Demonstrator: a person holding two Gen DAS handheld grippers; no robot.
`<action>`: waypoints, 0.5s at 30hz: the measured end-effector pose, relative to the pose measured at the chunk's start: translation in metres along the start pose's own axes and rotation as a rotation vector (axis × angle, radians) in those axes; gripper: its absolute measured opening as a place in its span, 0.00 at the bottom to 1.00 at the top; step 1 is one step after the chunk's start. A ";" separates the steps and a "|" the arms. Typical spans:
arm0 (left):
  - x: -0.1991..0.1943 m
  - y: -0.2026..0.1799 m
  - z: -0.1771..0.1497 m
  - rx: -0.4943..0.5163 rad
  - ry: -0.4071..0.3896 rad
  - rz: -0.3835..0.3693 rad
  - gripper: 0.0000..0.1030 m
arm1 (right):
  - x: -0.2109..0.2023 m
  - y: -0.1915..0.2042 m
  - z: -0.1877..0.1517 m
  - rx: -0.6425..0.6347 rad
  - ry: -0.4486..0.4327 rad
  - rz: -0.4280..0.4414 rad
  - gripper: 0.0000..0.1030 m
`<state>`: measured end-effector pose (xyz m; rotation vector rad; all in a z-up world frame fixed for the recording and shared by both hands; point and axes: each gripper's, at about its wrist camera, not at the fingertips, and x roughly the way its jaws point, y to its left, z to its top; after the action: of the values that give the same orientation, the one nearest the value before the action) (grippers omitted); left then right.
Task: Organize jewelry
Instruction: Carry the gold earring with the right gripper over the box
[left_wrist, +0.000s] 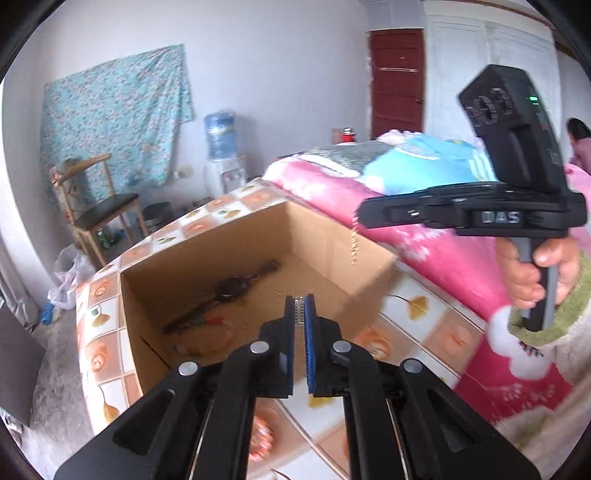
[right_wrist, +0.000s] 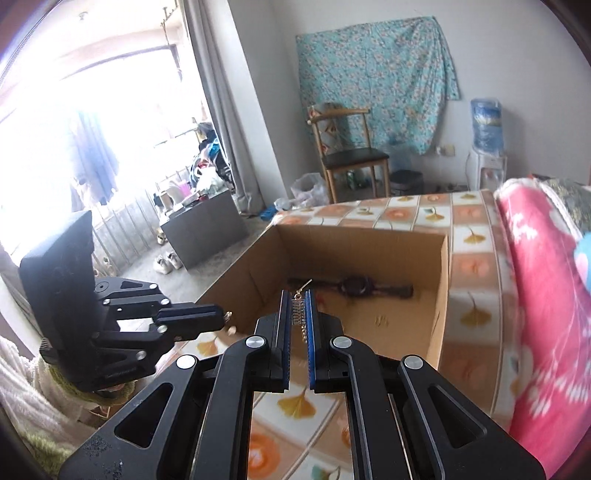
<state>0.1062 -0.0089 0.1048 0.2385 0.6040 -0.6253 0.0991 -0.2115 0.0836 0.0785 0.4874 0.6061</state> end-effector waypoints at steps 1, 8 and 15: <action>0.011 0.009 0.003 -0.032 0.019 0.002 0.04 | 0.008 -0.006 0.004 0.012 0.014 0.012 0.05; 0.062 0.054 -0.001 -0.175 0.157 -0.015 0.04 | 0.074 -0.040 -0.002 0.115 0.199 0.043 0.05; 0.095 0.078 -0.010 -0.296 0.268 -0.077 0.04 | 0.111 -0.052 -0.018 0.177 0.318 0.052 0.05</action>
<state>0.2108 0.0115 0.0432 0.0203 0.9582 -0.5733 0.1972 -0.1934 0.0102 0.1642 0.8490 0.6285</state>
